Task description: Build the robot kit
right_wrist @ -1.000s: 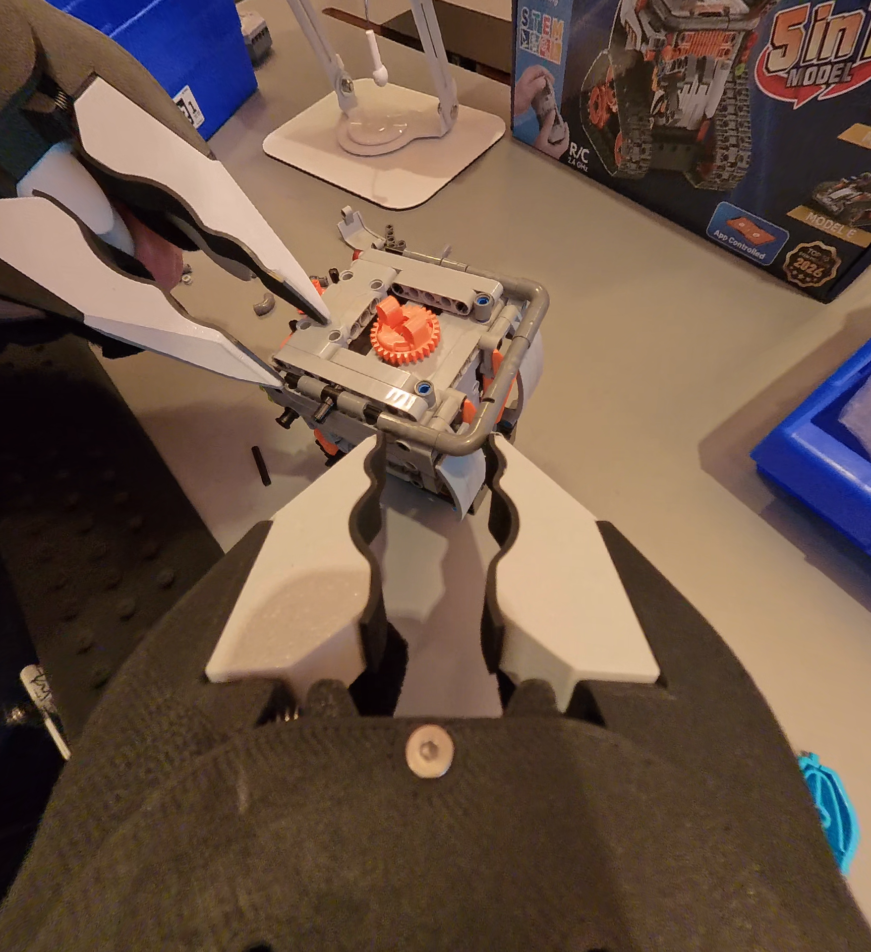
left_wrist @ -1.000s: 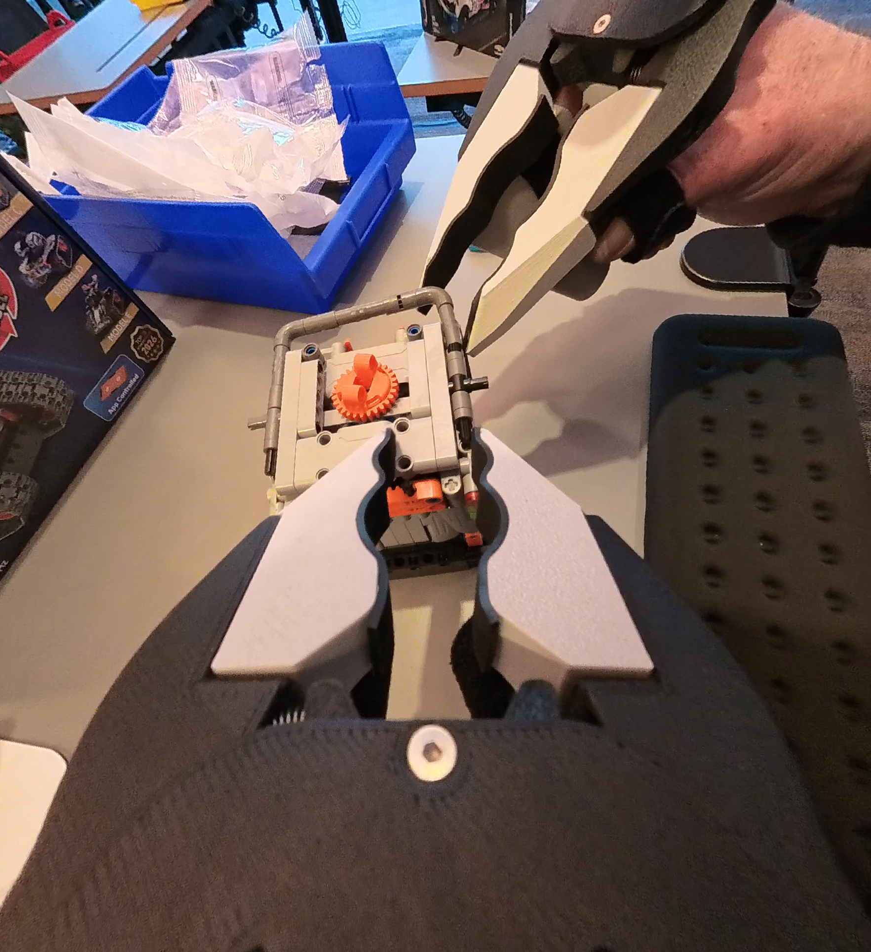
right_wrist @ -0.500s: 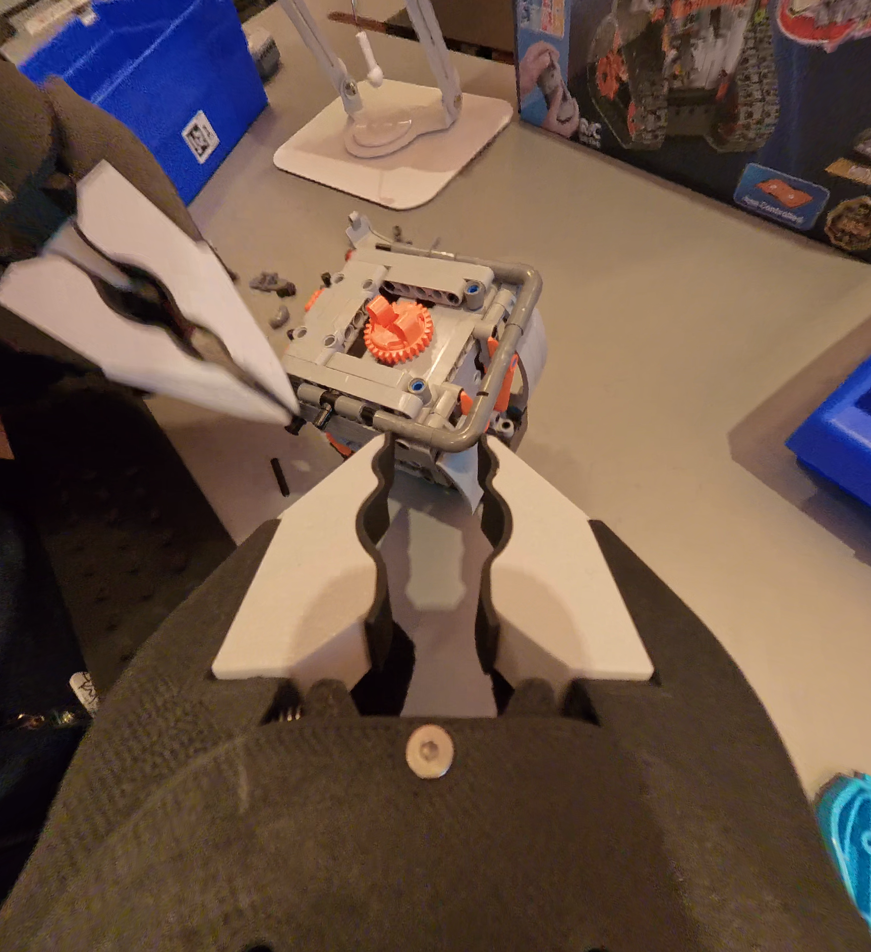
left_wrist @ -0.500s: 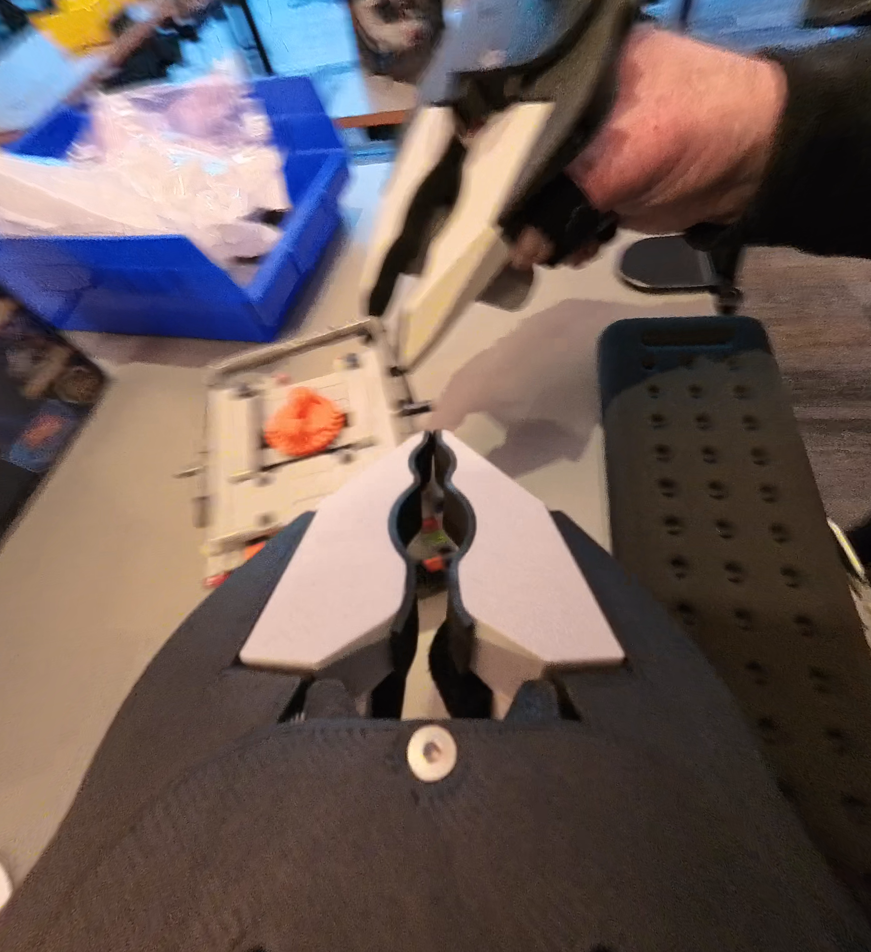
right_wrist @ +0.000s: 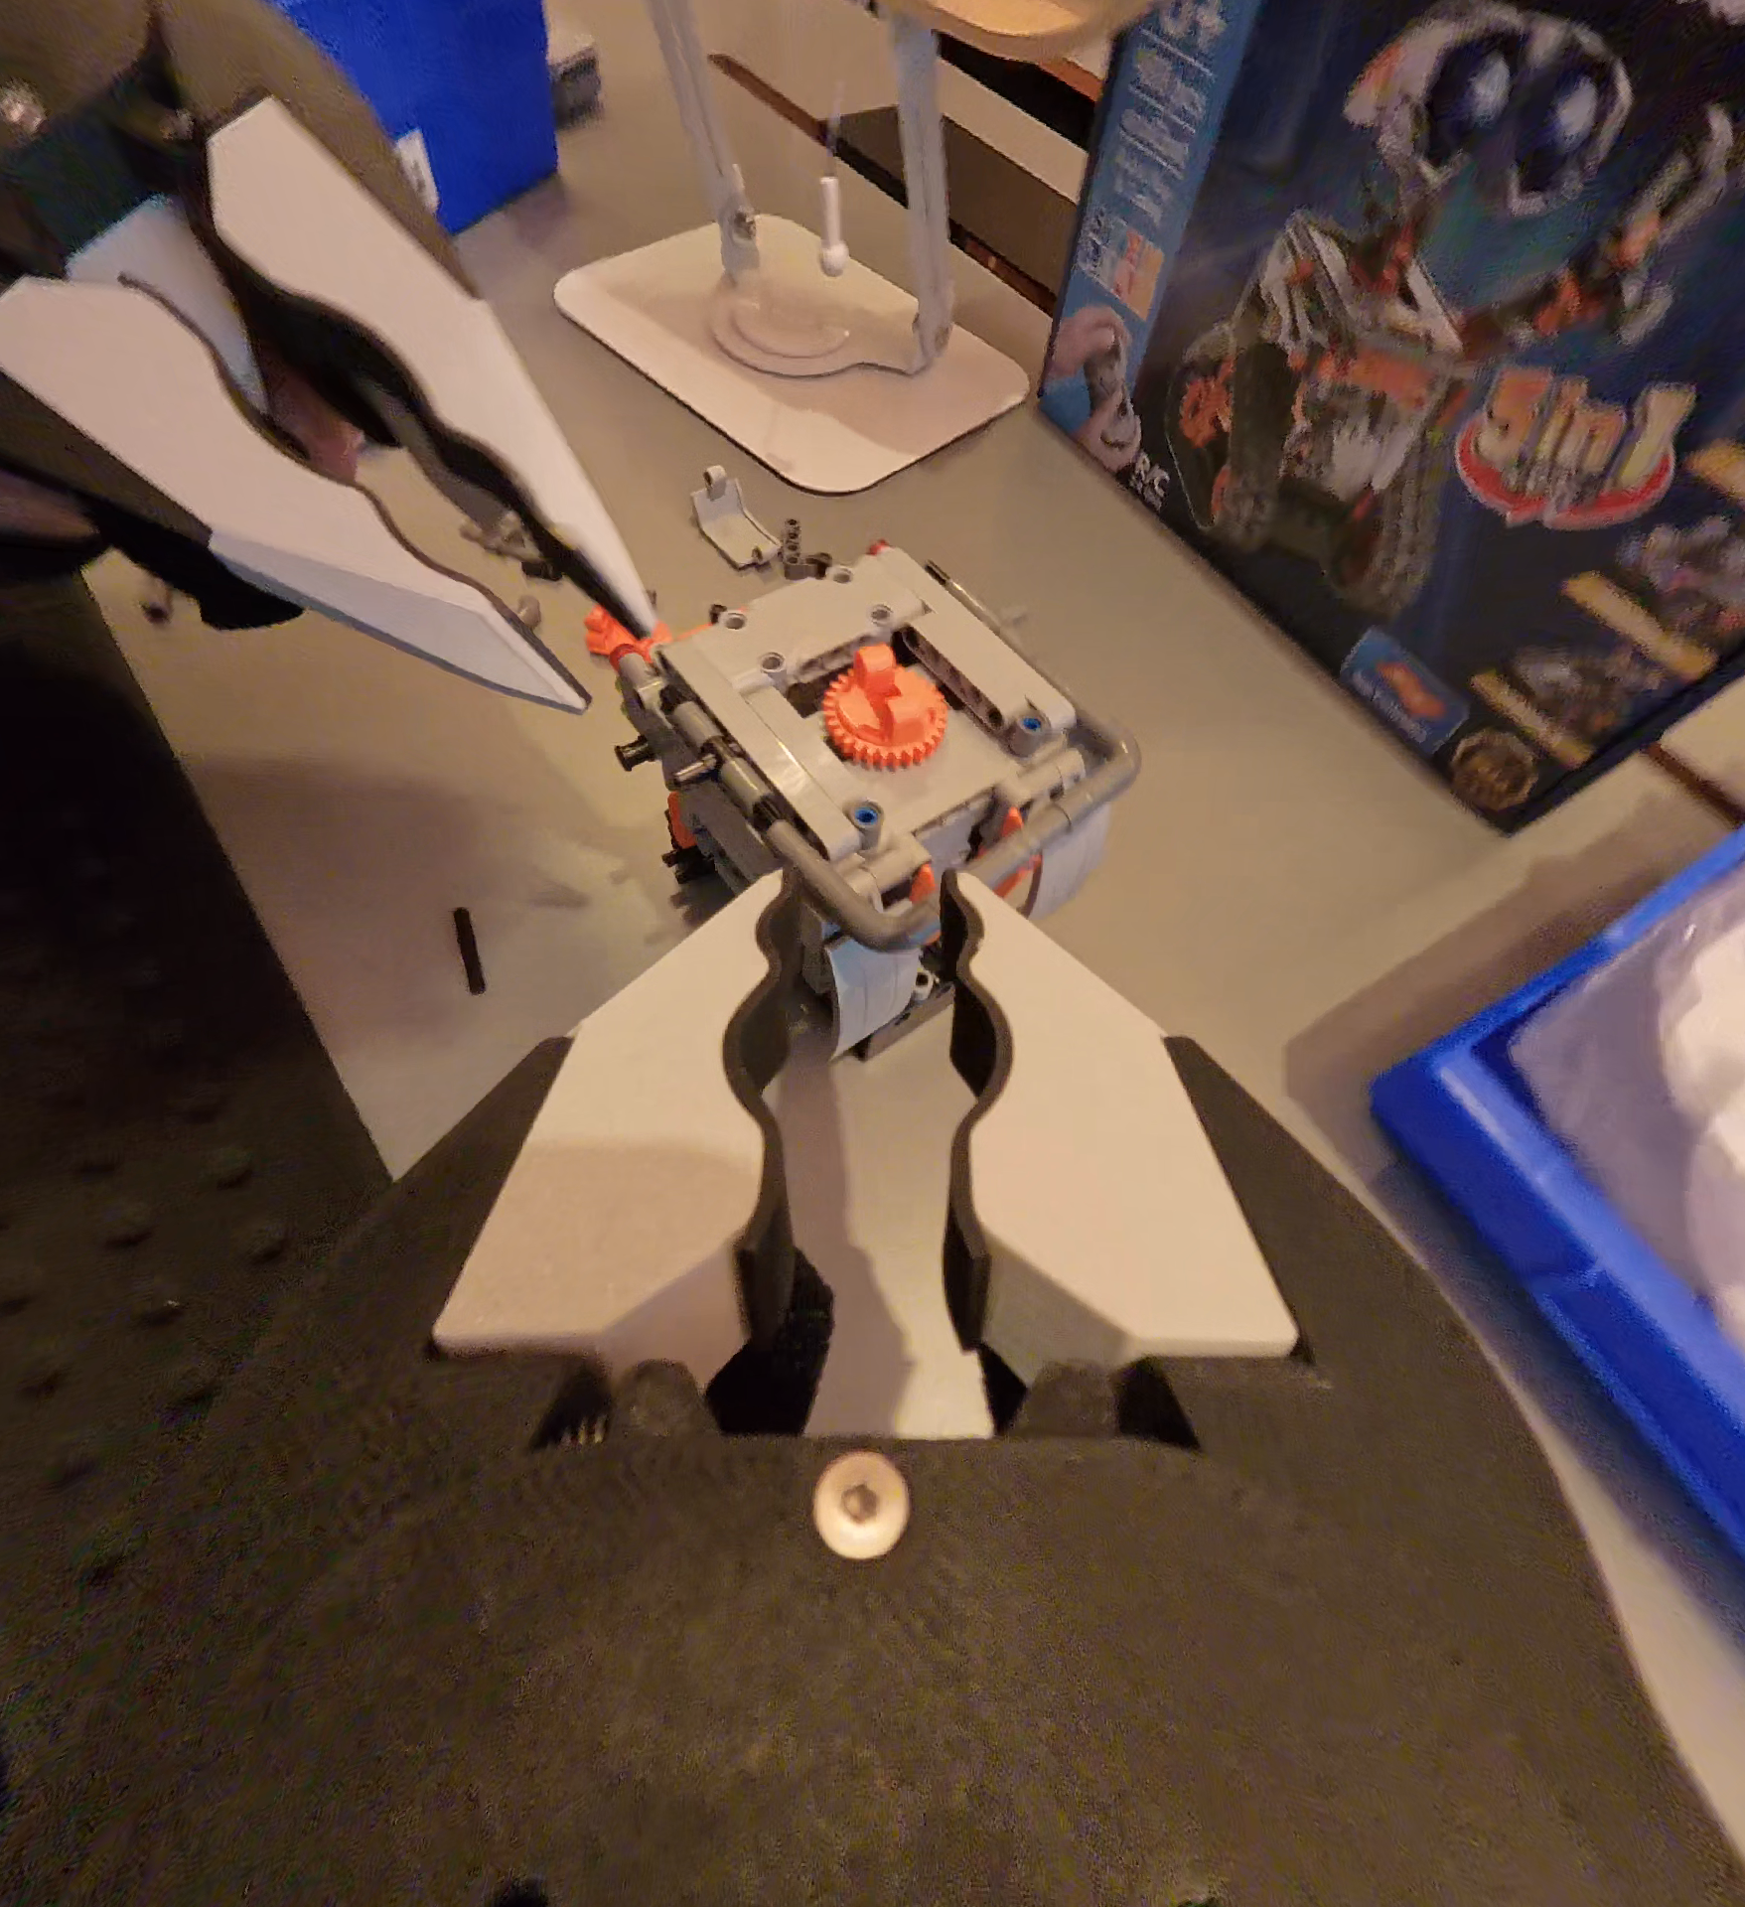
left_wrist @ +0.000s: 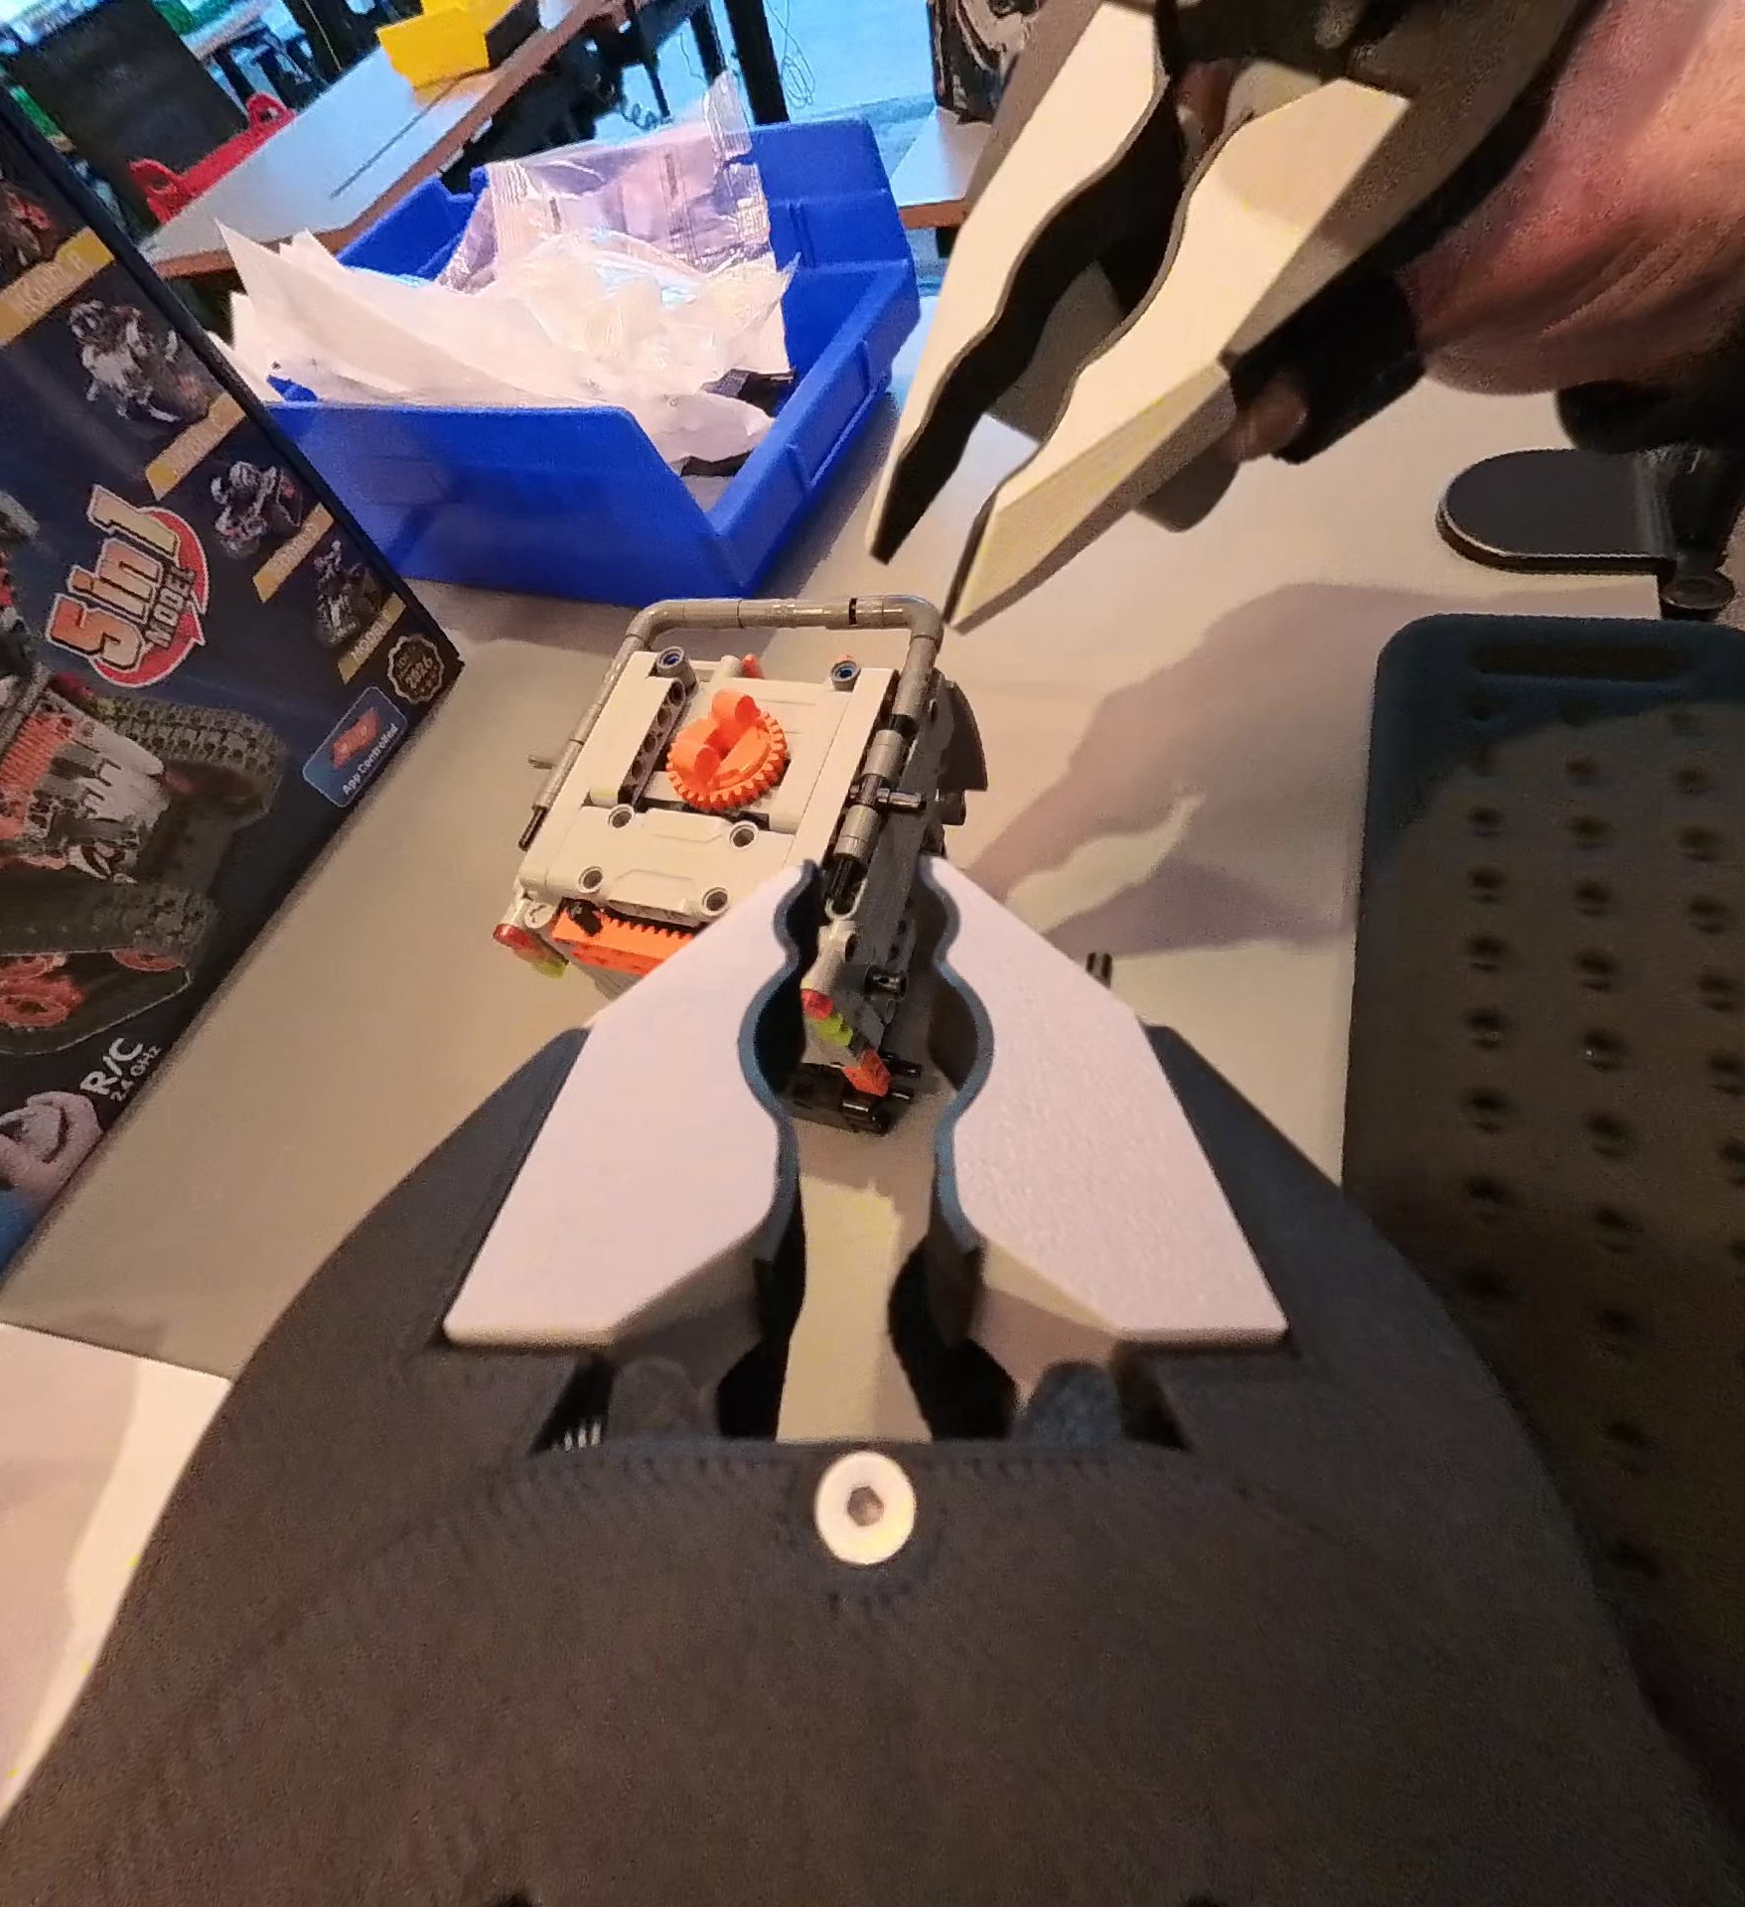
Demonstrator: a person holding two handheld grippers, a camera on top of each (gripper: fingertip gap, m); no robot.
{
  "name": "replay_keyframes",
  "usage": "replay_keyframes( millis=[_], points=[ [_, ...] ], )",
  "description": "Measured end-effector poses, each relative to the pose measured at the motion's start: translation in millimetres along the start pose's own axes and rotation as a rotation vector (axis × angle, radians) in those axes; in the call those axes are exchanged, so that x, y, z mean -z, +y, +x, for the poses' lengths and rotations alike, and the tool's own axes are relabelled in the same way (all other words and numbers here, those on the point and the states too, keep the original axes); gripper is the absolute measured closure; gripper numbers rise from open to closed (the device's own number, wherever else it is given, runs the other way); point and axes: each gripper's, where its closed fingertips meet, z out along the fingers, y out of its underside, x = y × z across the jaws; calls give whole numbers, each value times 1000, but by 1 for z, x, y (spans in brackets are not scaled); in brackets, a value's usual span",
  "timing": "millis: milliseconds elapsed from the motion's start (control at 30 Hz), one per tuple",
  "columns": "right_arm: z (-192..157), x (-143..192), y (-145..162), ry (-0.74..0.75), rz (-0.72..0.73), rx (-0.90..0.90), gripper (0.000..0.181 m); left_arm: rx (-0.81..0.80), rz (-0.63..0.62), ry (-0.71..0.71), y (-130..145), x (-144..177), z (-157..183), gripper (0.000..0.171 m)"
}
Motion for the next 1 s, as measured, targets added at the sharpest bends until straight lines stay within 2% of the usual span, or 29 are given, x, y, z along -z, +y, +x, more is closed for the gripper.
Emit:
replay_keyframes(
  millis=[133,267,400,533,1000],
  points=[
    [-12,-9,2,-14,-36,182,159,-50,-13,-47,-1,-2,-5,146],
    [-12,-16,6,52,-77,336,164,-153,-42,-61,-2,-16,0,138],
    [-12,-20,8,66,-94,400,168,-202,-63,-67,-4,-28,-3,139],
    [-11,-19,8,47,-93,360,170,-234,-64,-69,-4,-33,-3,147],
    [-8,-21,6,-12,-81,78,171,-186,-26,-23,-8,-36,-2,155]
  ],
)
